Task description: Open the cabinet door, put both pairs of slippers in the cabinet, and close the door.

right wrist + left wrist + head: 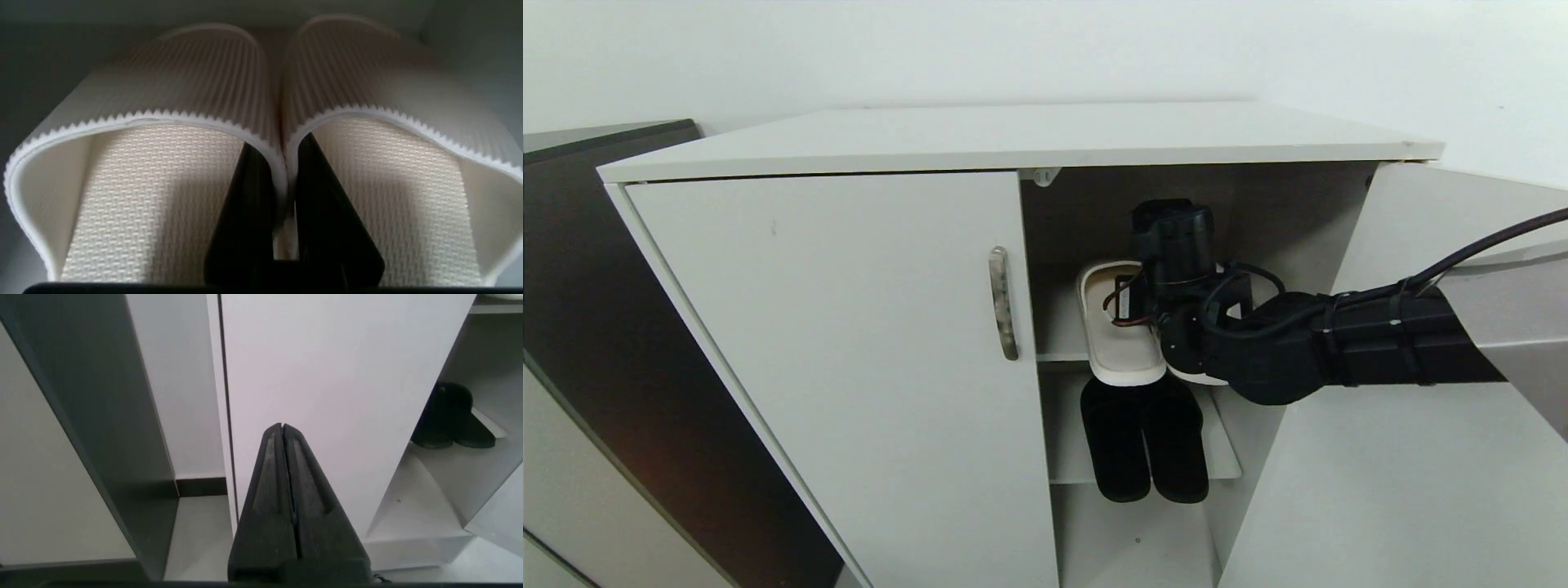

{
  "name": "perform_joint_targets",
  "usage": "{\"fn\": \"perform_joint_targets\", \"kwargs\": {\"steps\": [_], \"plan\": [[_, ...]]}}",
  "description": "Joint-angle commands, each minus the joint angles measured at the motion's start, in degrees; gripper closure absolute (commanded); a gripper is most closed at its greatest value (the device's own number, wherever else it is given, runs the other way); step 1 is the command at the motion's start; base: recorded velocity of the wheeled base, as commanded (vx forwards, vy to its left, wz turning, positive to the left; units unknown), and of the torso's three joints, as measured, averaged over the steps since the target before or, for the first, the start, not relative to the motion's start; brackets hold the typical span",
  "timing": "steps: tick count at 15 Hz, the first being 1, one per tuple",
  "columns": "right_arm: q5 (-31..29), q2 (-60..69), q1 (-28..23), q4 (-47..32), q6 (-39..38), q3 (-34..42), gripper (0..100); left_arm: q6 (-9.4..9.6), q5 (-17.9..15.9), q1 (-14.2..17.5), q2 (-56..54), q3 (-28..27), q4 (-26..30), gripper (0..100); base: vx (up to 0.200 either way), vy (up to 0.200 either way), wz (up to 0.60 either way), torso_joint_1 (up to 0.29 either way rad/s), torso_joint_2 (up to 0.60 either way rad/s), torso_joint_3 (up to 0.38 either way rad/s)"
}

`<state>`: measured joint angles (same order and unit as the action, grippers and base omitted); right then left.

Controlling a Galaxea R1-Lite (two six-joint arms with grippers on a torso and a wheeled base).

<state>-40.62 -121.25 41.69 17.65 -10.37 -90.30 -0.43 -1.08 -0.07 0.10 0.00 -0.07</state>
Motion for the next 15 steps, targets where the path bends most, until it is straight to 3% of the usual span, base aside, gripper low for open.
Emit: {"fn": "perform_joint_targets", "kwargs": {"steps": [1, 9, 10, 15], "plan": [[0.0, -1.3, -0.6, 0.0, 0.0, -0.8, 100, -0.01, 0.0, 0.1, 0.0, 0.0, 0.0, 100, 0.0, 0.0, 0.0, 0.0, 0.0, 0.0], [1.7, -2.2, -1.8, 0.0, 0.0, -1.5, 100, -0.01, 0.0, 0.0, 0.0, 0.0, 0.0, 100, 0.0, 0.0, 0.0, 0.0, 0.0, 0.0], [1.6, -2.2, -1.9, 0.0, 0.0, -1.5, 0, -0.01, 0.0, 0.0, 0.0, 0.0, 0.0, 100, 0.0, 0.0, 0.0, 0.0, 0.0, 0.0], [1.7, 0.5, -1.3, -0.1, -0.1, 1.6, 0, -0.01, -0.1, 0.1, 0.0, 0.0, 0.0, 100, 0.0, 0.0, 0.0, 0.0, 0.0, 0.0]]}}
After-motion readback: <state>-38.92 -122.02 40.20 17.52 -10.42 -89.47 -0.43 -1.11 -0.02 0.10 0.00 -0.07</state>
